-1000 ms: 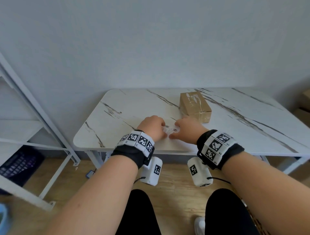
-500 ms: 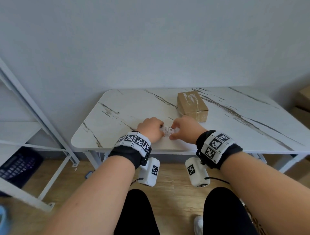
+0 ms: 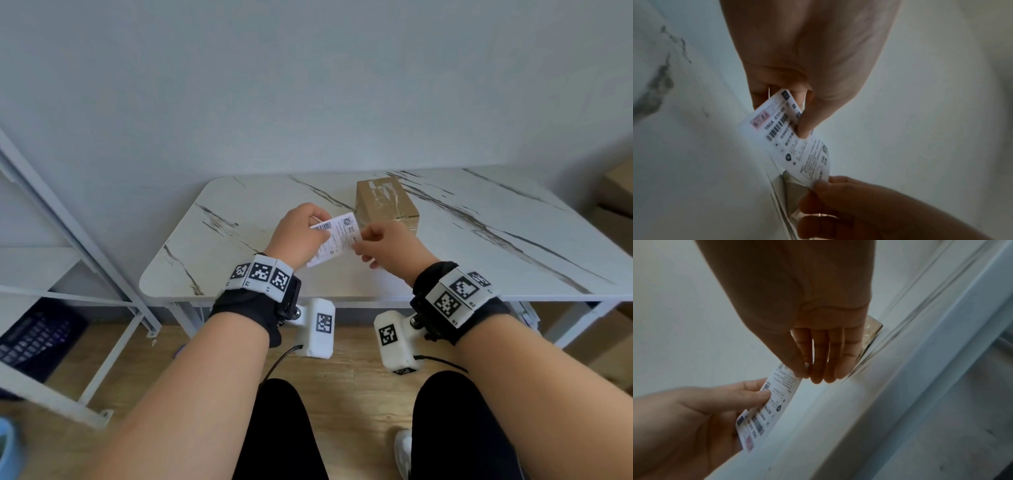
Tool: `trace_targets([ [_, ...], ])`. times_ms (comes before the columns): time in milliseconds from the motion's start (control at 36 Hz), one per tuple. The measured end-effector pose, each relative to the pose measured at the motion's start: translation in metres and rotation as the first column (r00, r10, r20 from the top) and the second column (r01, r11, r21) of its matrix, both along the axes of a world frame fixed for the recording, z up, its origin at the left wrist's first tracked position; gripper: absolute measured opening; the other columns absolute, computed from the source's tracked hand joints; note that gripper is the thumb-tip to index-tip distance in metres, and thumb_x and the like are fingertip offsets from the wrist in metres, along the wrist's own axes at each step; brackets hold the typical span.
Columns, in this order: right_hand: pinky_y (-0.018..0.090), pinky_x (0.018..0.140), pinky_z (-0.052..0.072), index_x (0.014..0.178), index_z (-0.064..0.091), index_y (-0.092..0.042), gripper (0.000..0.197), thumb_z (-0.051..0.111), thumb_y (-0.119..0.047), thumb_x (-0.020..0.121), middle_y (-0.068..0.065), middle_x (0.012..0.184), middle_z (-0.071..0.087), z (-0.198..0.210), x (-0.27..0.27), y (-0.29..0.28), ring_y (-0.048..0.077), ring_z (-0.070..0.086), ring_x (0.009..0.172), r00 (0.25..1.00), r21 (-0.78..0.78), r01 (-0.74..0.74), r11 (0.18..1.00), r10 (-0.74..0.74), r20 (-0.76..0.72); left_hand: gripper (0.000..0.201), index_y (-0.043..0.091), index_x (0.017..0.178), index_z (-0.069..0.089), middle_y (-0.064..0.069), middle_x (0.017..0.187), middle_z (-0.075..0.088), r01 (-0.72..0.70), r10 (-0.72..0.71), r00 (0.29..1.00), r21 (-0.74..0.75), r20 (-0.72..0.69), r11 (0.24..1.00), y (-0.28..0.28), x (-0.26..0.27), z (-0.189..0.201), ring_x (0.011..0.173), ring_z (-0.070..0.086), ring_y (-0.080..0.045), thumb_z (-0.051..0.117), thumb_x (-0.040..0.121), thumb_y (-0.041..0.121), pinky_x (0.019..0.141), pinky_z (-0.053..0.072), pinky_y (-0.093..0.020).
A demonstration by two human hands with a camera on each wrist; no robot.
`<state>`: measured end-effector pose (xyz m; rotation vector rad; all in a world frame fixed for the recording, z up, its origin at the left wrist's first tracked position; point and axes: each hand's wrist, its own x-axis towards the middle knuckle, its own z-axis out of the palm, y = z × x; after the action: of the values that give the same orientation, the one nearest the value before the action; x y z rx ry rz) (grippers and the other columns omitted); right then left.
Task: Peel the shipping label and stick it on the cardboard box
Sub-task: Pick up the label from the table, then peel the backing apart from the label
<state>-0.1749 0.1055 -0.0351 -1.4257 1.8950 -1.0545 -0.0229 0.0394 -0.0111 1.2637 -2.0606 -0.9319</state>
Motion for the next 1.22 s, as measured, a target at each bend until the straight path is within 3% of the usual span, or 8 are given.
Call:
trace_targets([
  [222, 0.023, 0.06, 0.049, 0.089, 0.067, -0.007, 0.007, 0.06, -0.011, 0.089, 0.004, 0.078, 0.067, 0.001, -0.005, 0.011, 0.013, 0.058, 0.063, 0.976, -0.07, 0.065, 0.995, -0.049, 0.21, 0.021, 0.014, 0.111, 0.06, -0.007, 0.113, 0.066, -0.029, 0.034, 0.993, 0.048, -0.11, 0.998, 0.002, -0.002, 0.001, 0.091, 0.063, -0.021, 0.057, 0.091, 0.006, 0.062, 0.051, -0.025],
  [528, 0.008, 0.039, 0.038, 0.078, 0.069, -0.009, 0.012, 0.059, -0.008, 0.085, 0.004, 0.074, 0.068, 0.006, -0.006, 0.017, 0.009, 0.052, 0.054, 0.983, -0.059, 0.038, 0.998, -0.026, 0.18, 0.021, 0.016, 0.112, 0.054, -0.005, 0.112, 0.064, -0.056, 0.057, 0.998, 0.018, -0.038, 0.998, 0.001, -0.006, -0.006, 0.095, 0.063, -0.023, 0.056, 0.091, 0.012, 0.06, 0.049, -0.023],
  [611, 0.007, 0.038, 0.036, 0.077, 0.069, -0.009, 0.012, 0.06, -0.009, 0.085, 0.003, 0.072, 0.067, 0.005, -0.006, 0.016, 0.008, 0.051, 0.053, 0.983, -0.058, 0.042, 0.997, -0.031, 0.18, 0.03, 0.02, 0.114, 0.053, -0.002, 0.114, 0.062, -0.094, 0.094, 0.996, -0.074, -0.001, 0.993, 0.002, -0.008, -0.01, 0.107, 0.06, -0.022, 0.062, 0.086, 0.015, 0.077, 0.055, -0.031],
  [694, 0.007, 0.038, 0.036, 0.079, 0.069, -0.008, 0.011, 0.06, -0.009, 0.085, 0.002, 0.07, 0.065, 0.005, -0.006, 0.014, 0.008, 0.051, 0.052, 0.982, -0.048, 0.05, 0.998, -0.041, 0.182, 0.037, 0.023, 0.116, 0.055, 0.0, 0.122, 0.057, -0.124, 0.159, 0.983, -0.298, 0.096, 0.947, 0.005, -0.012, -0.012, 0.121, 0.046, -0.022, 0.065, 0.081, 0.017, 0.097, 0.045, -0.037],
  [805, 0.016, 0.053, 0.048, 0.076, 0.069, -0.009, 0.013, 0.06, -0.009, 0.086, 0.003, 0.072, 0.067, 0.001, -0.006, 0.01, 0.01, 0.056, 0.058, 0.983, -0.05, 0.03, 0.998, -0.02, 0.184, 0.024, 0.023, 0.099, 0.064, 0.002, 0.113, 0.059, -0.054, 0.12, 0.985, -0.438, 0.124, 0.897, 0.012, -0.017, -0.014, 0.113, 0.046, -0.022, 0.066, 0.078, 0.012, 0.093, 0.039, -0.033],
  [972, 0.026, 0.067, 0.054, 0.075, 0.067, -0.009, 0.014, 0.06, -0.007, 0.087, 0.007, 0.075, 0.069, -0.005, -0.006, 0.007, 0.016, 0.061, 0.067, 0.967, -0.058, -0.018, 0.998, 0.032, 0.253, 0.008, 0.023, 0.086, 0.073, 0.001, 0.097, 0.063, 0.021, 0.032, 0.992, -0.418, 0.12, 0.908, 0.017, -0.021, -0.026, 0.101, 0.051, -0.019, 0.068, 0.082, 0.017, 0.082, 0.038, -0.024],
  [1111, 0.019, 0.063, 0.049, 0.079, 0.068, -0.009, 0.012, 0.059, -0.009, 0.087, 0.003, 0.075, 0.07, -0.012, -0.007, 0.006, 0.01, 0.061, 0.065, 0.971, -0.032, -0.032, 0.999, 0.038, 0.234, 0.011, 0.019, 0.088, 0.074, 0.001, 0.093, 0.069, 0.024, -0.002, 0.998, -0.328, 0.068, 0.944, 0.022, -0.022, -0.031, 0.079, 0.059, -0.01, 0.066, 0.083, 0.014, 0.072, 0.044, -0.019],
  [1222, 0.017, 0.062, 0.047, 0.072, 0.066, -0.015, 0.017, 0.06, -0.007, 0.086, 0.001, 0.072, 0.068, -0.016, -0.007, 0.006, 0.008, 0.059, 0.062, 0.972, -0.03, -0.029, 0.999, 0.035, 0.234, 0.012, 0.017, 0.09, 0.074, 0.001, 0.09, 0.073, 0.014, -0.004, 0.999, -0.269, 0.038, 0.963, 0.026, -0.022, -0.033, 0.079, 0.064, -0.012, 0.065, 0.084, 0.013, 0.073, 0.051, -0.022],
])
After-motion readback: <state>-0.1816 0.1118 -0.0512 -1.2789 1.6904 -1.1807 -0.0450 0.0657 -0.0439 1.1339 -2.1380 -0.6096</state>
